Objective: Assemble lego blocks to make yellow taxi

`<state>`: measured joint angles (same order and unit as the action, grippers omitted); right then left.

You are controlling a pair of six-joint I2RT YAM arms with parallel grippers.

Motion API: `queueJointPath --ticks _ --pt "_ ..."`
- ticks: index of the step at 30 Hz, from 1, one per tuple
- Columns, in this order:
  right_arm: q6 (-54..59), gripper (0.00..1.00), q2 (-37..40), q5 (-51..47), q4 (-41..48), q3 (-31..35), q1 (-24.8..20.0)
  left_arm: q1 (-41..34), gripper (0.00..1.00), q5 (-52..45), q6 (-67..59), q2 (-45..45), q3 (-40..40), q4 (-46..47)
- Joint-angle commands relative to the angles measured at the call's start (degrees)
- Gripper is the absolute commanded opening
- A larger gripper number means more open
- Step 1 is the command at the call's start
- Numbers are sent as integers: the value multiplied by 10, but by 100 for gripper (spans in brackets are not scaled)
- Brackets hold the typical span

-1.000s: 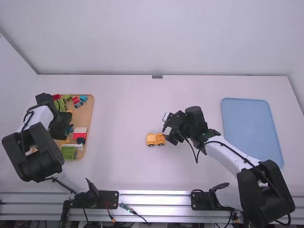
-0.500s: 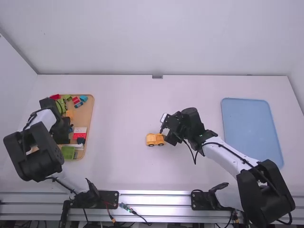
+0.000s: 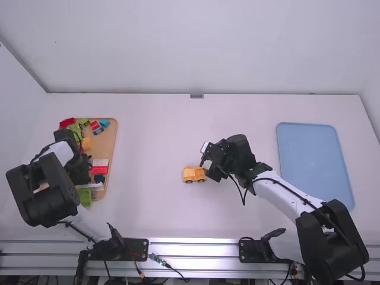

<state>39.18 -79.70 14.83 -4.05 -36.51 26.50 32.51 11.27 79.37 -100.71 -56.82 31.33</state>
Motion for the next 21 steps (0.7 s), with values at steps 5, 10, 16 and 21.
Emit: queueJointPath --ticks 5,10,16,21 --pt "0 99 10 1 3 2 1 6 58 17 21 0 37 -35" --pt "0 99 10 1 3 2 1 8 43 18 21 0 45 -49" --pt "0 99 10 1 3 2 1 8 28 17 19 0 30 -45" --pt "0 100 10 1 3 2 1 7 17 10 -8 1 2 -35"
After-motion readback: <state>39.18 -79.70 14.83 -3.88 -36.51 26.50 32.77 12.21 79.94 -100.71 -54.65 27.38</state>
